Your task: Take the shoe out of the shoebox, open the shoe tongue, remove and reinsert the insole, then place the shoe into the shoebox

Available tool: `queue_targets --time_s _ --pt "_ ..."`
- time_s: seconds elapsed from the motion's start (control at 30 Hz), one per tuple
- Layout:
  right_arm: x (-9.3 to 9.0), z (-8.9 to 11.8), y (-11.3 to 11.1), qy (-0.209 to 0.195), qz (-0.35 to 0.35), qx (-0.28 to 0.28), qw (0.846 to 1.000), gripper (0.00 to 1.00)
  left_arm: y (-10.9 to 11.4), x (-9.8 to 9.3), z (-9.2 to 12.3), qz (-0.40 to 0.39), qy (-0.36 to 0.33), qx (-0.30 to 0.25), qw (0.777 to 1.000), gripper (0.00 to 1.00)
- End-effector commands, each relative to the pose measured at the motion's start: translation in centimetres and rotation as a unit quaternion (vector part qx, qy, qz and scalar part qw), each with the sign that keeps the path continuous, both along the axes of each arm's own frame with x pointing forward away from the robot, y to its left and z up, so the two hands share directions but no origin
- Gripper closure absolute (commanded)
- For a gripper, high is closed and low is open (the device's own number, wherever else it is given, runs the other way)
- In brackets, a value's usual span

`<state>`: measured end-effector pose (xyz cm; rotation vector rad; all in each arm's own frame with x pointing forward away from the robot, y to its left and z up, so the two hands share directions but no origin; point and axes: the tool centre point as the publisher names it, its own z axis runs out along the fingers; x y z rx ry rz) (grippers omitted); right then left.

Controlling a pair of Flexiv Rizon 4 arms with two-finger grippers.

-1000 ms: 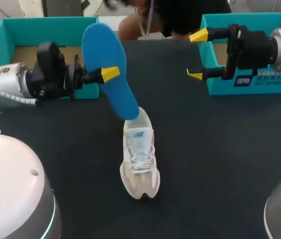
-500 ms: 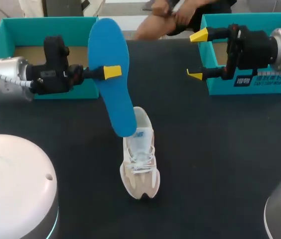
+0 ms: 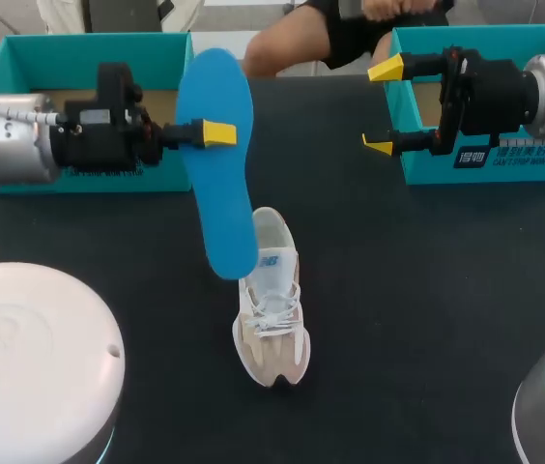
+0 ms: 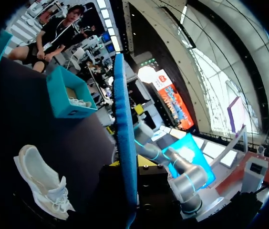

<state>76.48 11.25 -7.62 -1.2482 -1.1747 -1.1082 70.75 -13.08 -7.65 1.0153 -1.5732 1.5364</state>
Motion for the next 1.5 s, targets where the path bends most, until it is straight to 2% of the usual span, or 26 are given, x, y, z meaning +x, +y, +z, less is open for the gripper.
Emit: queue_targets --time_s 0.03,0.23,0.37,0.53,0.8,1.1,1.33,1.4,1.47,1.5 --pt "0.0 0.0 0.1 0.0 -0.001 0.0 1.0 0.0 -0.2 1.1 -1.0 -0.052 0.196 0.0 0.979 1.0" --pt "0.0 0.0 0.1 0.0 -0.001 0.0 1.0 0.0 -1.0 2.7 -3.0 -0.075 0.165 -0.02 0.983 1.0" --pt "0.0 0.0 0.1 0.0 -0.001 0.0 1.0 0.0 -1.7 3.5 -4.1 -0.086 0.146 -0.053 0.984 1.0" --pt "0.0 0.0 0.1 0.0 -0.001 0.0 1.0 0.0 -2.7 4.7 -5.9 -0.086 0.136 -0.054 0.986 1.0" --pt "0.0 0.0 0.1 0.0 -0.001 0.0 1.0 0.0 -3.3 5.7 -9.2 -0.08 0.16 -0.053 0.982 1.0" --pt "0.0 0.0 0.1 0.0 -0.001 0.0 1.0 0.0 -3.4 6.3 -9.7 -0.059 0.161 -0.064 0.983 1.0" --pt "-1.9 2.0 1.9 -0.057 -0.008 -0.13 0.99 0.0 -3.4 6.3 -9.7 -0.059 0.161 -0.064 0.983 1.0" --pt "-2.4 2.7 2.7 -0.049 -0.014 -0.19 0.981 0.0 -3.4 6.3 -9.7 -0.059 0.161 -0.064 0.983 1.0" --pt "-2.7 3.3 3.4 -0.015 -0.047 -0.253 0.966 0.0 -3.4 6.3 -9.7 -0.059 0.161 -0.064 0.983 1.0" --pt "-2.7 3.3 3.4 -0.015 -0.047 -0.253 0.966 0.0 -3.4 6.3 -9.7 -0.059 0.161 -0.064 0.983 1.0"
